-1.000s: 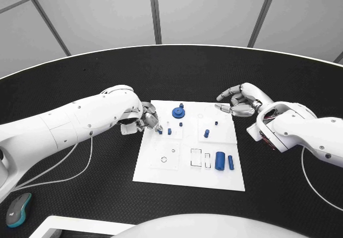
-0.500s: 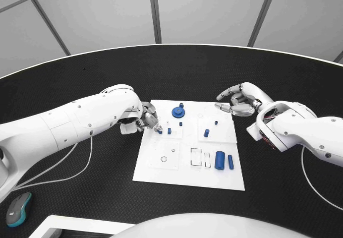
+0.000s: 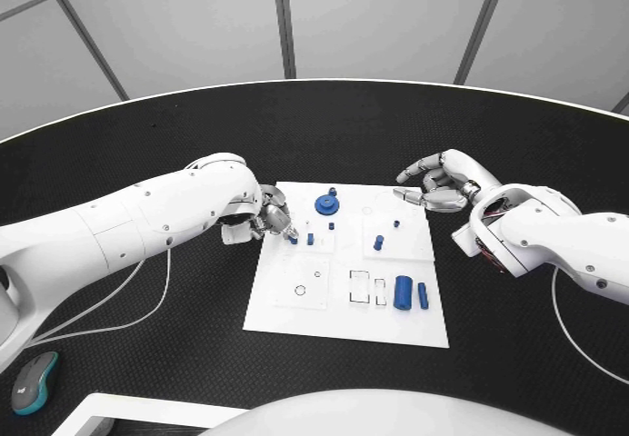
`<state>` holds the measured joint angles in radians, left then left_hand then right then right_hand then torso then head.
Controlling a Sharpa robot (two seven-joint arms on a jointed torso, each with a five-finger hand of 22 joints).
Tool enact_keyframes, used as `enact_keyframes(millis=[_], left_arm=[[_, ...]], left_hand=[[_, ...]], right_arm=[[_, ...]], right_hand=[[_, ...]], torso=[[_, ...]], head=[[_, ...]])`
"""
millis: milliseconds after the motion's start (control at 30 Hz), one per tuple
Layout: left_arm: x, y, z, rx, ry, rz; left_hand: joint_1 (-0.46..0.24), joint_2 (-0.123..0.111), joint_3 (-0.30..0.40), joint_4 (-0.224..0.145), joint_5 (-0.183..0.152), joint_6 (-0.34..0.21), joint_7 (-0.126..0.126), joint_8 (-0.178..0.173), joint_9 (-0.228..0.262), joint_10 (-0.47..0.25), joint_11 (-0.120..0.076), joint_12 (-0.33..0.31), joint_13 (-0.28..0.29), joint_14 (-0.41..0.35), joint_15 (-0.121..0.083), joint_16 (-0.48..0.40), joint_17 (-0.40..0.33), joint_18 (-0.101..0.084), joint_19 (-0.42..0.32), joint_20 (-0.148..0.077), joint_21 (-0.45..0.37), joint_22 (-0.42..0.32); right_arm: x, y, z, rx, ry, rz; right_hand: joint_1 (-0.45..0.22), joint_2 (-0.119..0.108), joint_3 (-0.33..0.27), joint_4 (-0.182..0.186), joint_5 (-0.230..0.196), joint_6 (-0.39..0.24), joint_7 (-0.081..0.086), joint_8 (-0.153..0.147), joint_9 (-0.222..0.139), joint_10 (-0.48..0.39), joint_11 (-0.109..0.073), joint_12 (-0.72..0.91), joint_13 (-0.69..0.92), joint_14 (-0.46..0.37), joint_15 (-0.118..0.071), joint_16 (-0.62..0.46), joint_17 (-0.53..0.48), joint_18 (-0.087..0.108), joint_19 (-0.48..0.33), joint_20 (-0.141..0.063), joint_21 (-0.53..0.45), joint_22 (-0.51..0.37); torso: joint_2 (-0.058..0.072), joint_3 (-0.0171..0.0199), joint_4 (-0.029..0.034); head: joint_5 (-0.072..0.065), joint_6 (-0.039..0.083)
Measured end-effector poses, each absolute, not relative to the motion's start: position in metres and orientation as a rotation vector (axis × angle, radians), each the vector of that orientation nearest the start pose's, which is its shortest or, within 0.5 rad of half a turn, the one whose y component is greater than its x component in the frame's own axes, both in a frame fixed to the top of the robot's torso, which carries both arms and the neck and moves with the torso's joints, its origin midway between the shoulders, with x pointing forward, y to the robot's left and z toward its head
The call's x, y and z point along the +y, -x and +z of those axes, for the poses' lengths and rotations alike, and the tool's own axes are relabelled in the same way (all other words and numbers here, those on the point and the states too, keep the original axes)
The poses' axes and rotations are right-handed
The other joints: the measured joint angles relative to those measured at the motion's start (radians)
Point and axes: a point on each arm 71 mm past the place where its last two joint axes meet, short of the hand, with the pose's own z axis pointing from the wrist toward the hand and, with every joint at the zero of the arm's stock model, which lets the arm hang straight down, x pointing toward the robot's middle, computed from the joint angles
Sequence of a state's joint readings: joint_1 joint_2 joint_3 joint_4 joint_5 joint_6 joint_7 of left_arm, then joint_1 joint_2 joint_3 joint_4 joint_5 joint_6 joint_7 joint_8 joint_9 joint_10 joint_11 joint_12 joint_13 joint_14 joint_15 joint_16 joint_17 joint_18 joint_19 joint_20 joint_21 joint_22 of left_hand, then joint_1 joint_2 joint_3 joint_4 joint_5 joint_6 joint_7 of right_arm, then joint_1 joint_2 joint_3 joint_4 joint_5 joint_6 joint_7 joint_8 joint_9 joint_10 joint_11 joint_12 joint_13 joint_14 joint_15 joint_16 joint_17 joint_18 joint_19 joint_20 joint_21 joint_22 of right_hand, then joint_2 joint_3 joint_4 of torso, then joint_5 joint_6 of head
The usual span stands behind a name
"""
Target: Assemble the parts on the task board
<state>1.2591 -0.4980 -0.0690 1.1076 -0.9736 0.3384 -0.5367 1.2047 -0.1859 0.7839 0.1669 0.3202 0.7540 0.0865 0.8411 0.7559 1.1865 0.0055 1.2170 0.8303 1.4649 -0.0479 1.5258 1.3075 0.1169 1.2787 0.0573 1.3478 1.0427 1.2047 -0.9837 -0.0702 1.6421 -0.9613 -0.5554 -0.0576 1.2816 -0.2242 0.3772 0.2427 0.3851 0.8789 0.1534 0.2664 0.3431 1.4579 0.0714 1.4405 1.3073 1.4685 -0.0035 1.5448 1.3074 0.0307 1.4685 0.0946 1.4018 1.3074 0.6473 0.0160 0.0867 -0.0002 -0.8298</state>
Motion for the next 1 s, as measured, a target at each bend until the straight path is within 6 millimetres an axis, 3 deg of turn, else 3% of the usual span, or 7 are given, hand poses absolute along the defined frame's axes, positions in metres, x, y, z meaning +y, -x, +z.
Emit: enact_keyframes(millis=[1000], left_arm=[[0.1546,-0.5392,-0.2367,2.493,0.131,-0.335]], left_hand=[[0.003,0.002,0.001,-0.001,0.004,0.001,-0.001,0.0,-0.001,-0.002,0.002,0.0,-0.002,0.0,0.0,0.0,0.0,0.0,0.0,0.0,0.0,0.001]], right_arm=[[-0.2471,-0.4643,-0.1775,1.588,-0.422,0.812]], right_hand=[[0.0,0.0,0.0,0.0,0.0,0.0,0.0,0.0,0.0,0.0,0.0,0.0,0.001,0.0,0.0,0.0,0.0,0.0,0.0,0.0,0.0,0.0]], torso=[[-0.001,-0.0001,-0.0002]], head=[[-0.003,-0.004]])
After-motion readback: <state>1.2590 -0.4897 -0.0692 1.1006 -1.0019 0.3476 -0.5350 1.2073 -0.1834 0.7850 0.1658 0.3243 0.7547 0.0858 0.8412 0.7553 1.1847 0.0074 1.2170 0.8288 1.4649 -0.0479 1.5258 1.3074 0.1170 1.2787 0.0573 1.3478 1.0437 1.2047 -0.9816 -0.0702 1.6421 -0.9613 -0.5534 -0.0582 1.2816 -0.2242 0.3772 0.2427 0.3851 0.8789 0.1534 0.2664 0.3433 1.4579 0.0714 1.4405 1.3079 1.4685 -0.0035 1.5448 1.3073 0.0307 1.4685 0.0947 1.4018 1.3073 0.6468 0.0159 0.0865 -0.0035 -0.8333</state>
